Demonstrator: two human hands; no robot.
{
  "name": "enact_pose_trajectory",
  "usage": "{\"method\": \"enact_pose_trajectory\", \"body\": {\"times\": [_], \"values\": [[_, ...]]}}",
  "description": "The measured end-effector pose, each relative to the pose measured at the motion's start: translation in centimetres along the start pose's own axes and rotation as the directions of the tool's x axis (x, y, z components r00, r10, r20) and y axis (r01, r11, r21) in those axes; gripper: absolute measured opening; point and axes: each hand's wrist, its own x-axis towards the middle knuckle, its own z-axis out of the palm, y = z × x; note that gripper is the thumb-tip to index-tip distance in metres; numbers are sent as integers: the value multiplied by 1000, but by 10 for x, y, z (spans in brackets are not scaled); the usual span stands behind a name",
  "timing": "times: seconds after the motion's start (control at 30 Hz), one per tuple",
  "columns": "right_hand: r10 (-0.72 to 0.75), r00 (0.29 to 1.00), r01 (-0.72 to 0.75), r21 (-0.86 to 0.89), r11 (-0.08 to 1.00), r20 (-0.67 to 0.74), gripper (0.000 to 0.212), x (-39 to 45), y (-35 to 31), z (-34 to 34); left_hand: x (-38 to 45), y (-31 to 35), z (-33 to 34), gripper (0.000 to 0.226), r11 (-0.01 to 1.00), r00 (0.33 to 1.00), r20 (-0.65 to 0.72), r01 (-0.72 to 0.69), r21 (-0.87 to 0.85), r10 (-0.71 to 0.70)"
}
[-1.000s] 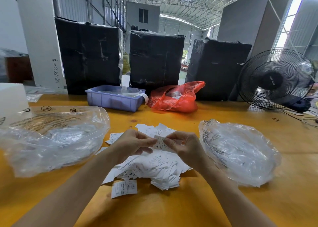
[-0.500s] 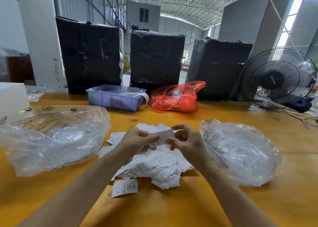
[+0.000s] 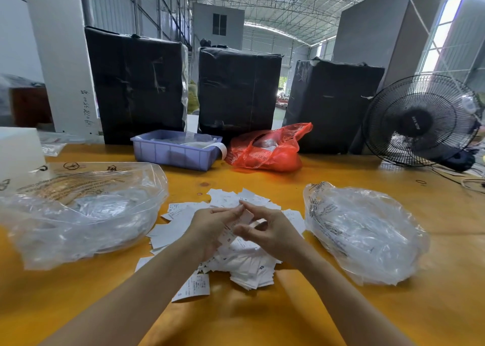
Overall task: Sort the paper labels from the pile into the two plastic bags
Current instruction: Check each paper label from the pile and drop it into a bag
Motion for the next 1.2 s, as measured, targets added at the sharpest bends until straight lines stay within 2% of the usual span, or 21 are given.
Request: {"method": "enact_pose_trajectory", "body": {"times": [0.1, 0.23, 0.37, 0.5, 0.67, 0.83, 0.93, 1.1, 1.2], "values": [[13, 999, -10, 72, 997, -47, 46, 0, 1, 2, -2, 1, 3, 25, 998, 998, -14, 60, -13, -60], [85, 990, -58, 231, 971, -109, 32, 1, 3, -4, -2, 3, 2, 38, 999, 1000, -9, 28, 39, -28], [121, 974, -67, 264, 962, -193, 22, 3, 4, -5, -1, 4, -1, 40, 993, 999, 9, 47, 111, -49], [135, 970, -75, 279, 957, -202, 10, 3, 6, -7, 0, 4, -3, 32, 979, 996, 66, 50, 197, -64], [153, 967, -88, 297, 951, -203, 11, 3, 6, -9, 3, 6, -11, 16, 957, 995, 90, 4, 290, -31], [202, 951, -124, 308, 943, -236, 10, 2, 8, -13, 11, 22, -26, 9, 994, 999, -34, -12, 106, 16], [217, 950, -147, 288, 946, -226, 7, 2, 9, -13, 14, 29, -36, 12, 998, 996, -83, -20, 67, 26], [221, 953, -169, 243, 955, -208, 13, 1, 11, -13, 13, 39, -43, 5, 988, 993, -94, -51, 144, 65], [220, 947, -163, 240, 957, -232, 8, 2, 11, -13, 12, 52, -58, 4, 938, 956, -184, -166, 305, 229]]}}
